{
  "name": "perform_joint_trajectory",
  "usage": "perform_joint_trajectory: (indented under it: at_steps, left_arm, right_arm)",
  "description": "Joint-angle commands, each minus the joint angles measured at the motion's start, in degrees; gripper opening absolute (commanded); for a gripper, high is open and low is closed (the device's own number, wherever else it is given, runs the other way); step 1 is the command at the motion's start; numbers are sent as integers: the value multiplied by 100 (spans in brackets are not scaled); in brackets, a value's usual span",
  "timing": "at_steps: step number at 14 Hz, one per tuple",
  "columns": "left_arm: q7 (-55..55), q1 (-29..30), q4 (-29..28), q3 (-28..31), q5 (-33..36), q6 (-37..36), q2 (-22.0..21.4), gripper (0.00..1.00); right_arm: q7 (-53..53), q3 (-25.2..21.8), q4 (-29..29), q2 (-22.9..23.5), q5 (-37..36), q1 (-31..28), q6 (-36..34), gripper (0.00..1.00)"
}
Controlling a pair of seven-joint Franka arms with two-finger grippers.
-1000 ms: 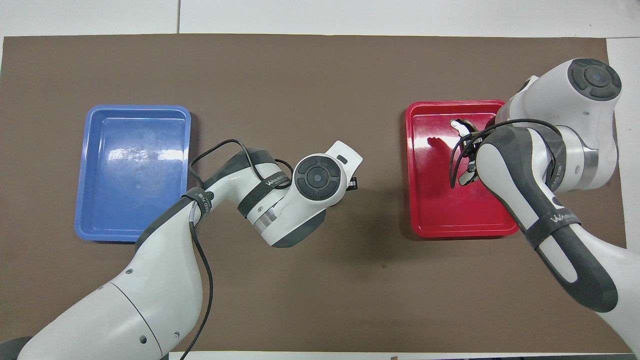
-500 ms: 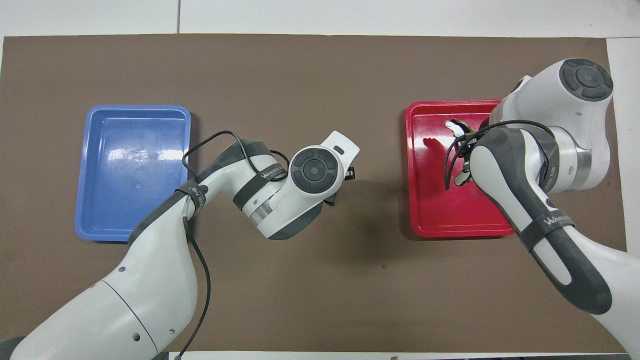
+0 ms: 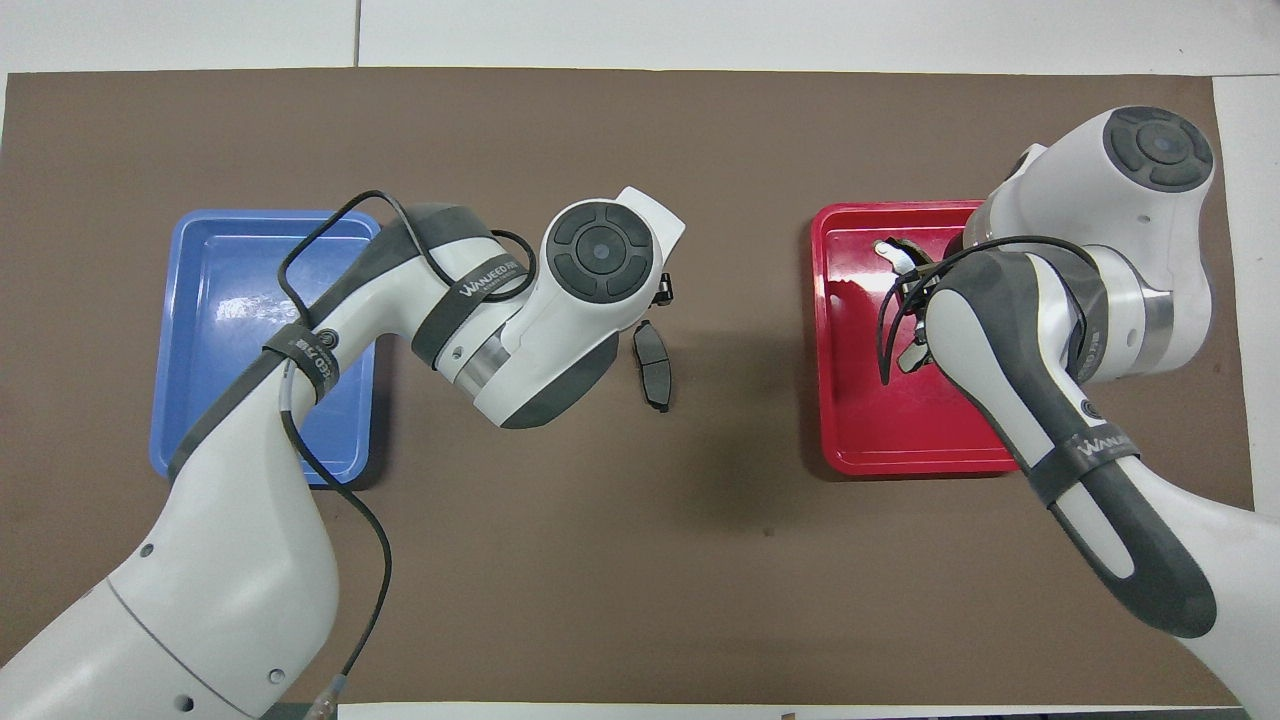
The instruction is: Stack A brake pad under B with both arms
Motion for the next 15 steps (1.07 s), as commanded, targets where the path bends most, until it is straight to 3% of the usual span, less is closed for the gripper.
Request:
perform_joint_trajectory:
  at_steps: [1, 4, 8, 11, 15]
  left_arm:
    - [876, 249, 154, 35, -305, -918, -592, 98]
    - [2026, 583, 154, 350, -850, -1507, -1329, 99]
    - [3758, 734, 75, 1632, -1764, -2009, -2253, 99]
    - [4709, 734, -83, 2459, -2055, -2106, -2588, 99]
    - [5370, 830, -276, 2874, -2222, -2036, -2685, 99]
  right_arm:
    - [265, 41, 892, 249, 47, 371, -591, 0]
    - [1064, 76, 990, 355, 65, 924, -469, 0]
    - [2155, 76, 1367, 811, 469, 1522, -223, 0]
    - [2911, 76, 1386, 1067, 478, 2032, 285, 0]
    - [2903, 76, 1166, 1260, 452, 2148, 664, 0]
